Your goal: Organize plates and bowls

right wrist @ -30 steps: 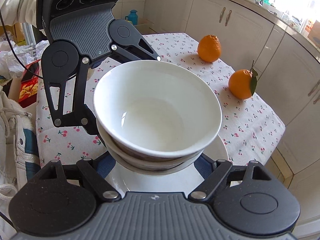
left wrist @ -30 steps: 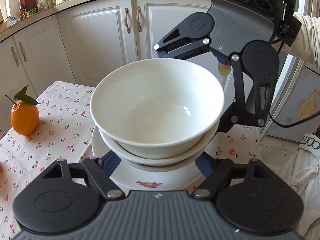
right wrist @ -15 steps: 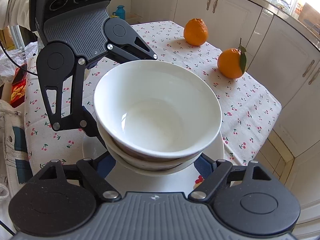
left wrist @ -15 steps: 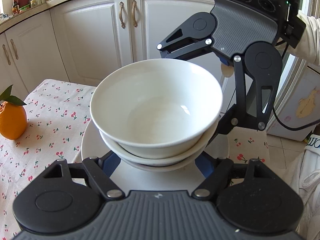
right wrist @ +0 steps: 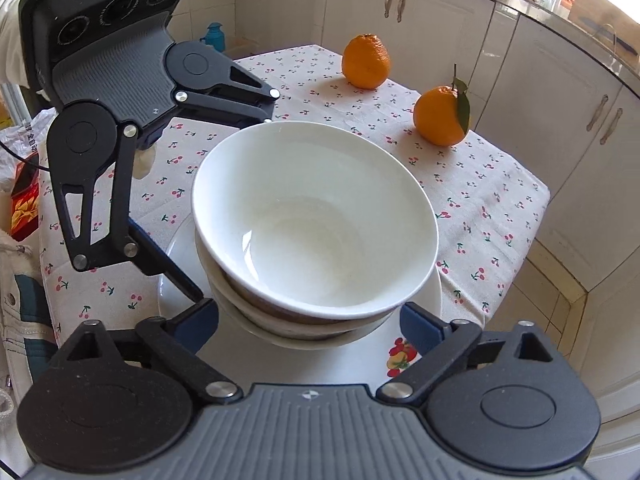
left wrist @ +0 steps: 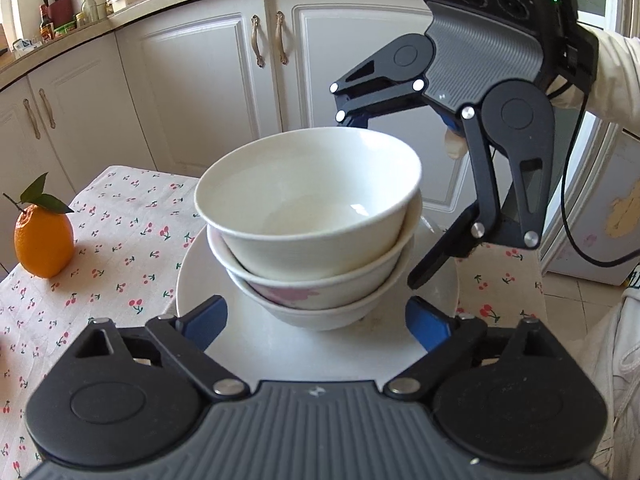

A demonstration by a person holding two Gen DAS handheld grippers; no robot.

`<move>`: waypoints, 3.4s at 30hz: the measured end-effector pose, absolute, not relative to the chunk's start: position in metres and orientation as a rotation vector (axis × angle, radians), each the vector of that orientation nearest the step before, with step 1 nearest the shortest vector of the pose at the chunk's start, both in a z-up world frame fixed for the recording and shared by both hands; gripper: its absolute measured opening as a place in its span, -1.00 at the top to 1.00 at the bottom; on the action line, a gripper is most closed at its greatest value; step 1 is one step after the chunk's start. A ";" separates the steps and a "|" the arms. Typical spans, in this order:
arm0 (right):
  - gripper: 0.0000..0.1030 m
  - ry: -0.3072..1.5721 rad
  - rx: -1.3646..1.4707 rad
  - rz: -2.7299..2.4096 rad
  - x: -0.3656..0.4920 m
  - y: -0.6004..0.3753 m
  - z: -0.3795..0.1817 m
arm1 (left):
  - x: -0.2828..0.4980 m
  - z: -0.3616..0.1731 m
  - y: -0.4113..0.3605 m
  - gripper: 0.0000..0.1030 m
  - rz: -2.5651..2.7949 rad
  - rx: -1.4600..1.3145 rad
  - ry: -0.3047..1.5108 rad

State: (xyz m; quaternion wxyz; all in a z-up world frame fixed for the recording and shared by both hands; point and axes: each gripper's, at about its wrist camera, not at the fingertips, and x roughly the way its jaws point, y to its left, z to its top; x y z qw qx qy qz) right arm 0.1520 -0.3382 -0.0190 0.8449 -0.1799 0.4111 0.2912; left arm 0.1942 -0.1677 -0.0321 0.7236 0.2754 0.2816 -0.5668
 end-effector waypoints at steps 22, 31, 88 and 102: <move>-1.00 0.829 0.120 -0.245 0.054 -0.302 -0.001 | 0.113 0.007 -0.097 -0.99 -0.573 0.115 0.665; -1.00 0.716 0.076 -0.296 0.022 -0.267 0.030 | 0.084 0.031 -0.078 -0.99 -0.465 0.122 0.621; -1.00 0.667 0.055 -0.350 0.019 -0.254 0.041 | 0.077 0.036 -0.080 -0.99 -0.414 0.129 0.629; -1.00 0.668 0.047 -0.354 0.020 -0.253 0.041 | 0.079 0.034 -0.079 -0.99 -0.417 0.123 0.635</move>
